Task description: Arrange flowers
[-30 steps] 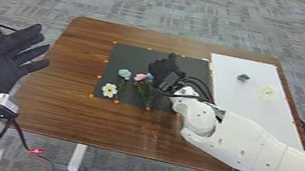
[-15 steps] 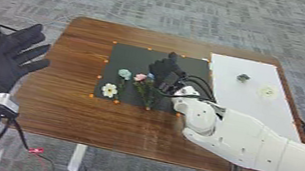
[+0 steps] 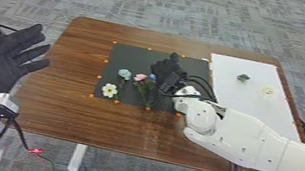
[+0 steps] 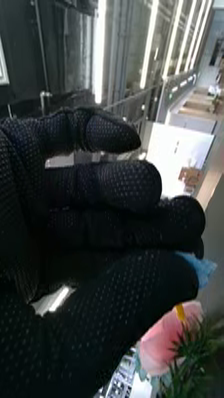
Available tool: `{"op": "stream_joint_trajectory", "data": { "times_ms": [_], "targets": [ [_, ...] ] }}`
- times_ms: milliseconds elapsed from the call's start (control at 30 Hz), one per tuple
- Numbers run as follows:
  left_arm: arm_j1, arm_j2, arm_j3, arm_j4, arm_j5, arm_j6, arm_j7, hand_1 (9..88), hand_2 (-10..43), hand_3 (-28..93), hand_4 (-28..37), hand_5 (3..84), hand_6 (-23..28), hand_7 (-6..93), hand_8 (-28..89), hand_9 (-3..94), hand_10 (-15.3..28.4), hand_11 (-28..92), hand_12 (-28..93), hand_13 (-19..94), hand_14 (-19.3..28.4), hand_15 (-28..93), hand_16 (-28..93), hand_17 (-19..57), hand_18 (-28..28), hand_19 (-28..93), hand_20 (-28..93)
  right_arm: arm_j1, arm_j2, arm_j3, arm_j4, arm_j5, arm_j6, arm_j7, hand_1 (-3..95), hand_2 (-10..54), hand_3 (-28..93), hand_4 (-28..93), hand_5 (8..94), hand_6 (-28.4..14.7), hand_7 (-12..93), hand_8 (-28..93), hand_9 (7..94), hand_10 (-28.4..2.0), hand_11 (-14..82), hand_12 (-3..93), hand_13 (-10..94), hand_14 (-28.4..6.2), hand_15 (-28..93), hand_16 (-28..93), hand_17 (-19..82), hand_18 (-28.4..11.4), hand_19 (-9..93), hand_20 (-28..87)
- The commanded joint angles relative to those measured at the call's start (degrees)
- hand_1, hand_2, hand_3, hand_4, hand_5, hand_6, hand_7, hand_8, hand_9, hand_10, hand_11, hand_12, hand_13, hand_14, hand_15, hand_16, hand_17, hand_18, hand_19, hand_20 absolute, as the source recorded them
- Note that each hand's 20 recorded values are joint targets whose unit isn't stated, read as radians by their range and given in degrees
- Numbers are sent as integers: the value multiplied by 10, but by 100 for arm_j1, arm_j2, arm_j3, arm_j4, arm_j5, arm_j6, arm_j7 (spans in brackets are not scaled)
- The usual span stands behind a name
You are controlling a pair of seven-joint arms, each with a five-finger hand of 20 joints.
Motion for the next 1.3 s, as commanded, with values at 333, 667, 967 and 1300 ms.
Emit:
{"op": "stream_joint_trajectory", "data": {
  "times_ms": [333, 667, 967, 1300],
  "targets": [
    [-8, -1, -19, 0, -35, -44, -63, 201, -64, 675, -283, 248, 28, 170, -92, 200, 101, 164, 152, 174, 129, 152, 43, -128, 224, 394, 69, -181, 145, 710, -362, 29, -1246, -293, 392, -95, 810, -283, 590, 41, 433, -27, 633, -76, 341, 330, 503, -85, 742, 321, 169, -193, 725, 566],
    [22, -18, -25, -21, -37, -22, -56, 201, -63, 675, -283, 248, 28, 170, -92, 200, 102, 164, 151, 174, 128, 150, 43, -128, 223, 394, 68, -315, 218, 1154, -675, 45, -1300, -281, 358, -95, 833, -283, 585, 41, 402, -41, 608, -84, 381, 273, 487, -92, 746, 317, 163, -194, 725, 566],
    [58, -67, -31, -37, -25, 8, -42, 200, -62, 673, -283, 248, 28, 169, -91, 200, 101, 163, 152, 174, 128, 150, 44, -128, 224, 394, 68, -460, 466, 1817, -1019, 76, -1125, -129, 337, -95, 860, -283, 570, 33, 365, -159, 585, -89, 372, 264, 478, -101, 748, 314, 160, -198, 728, 568],
    [182, -134, -99, -105, -22, 19, -22, 201, -62, 674, -283, 248, 28, 169, -91, 200, 101, 164, 152, 174, 128, 152, 44, -129, 224, 395, 69, -893, 1356, 2586, -1012, 71, -254, 263, 307, -95, 866, -283, 325, -57, 234, -111, 329, -145, 284, 259, 386, -131, 769, 300, 157, -203, 750, 562]
  ]
}}
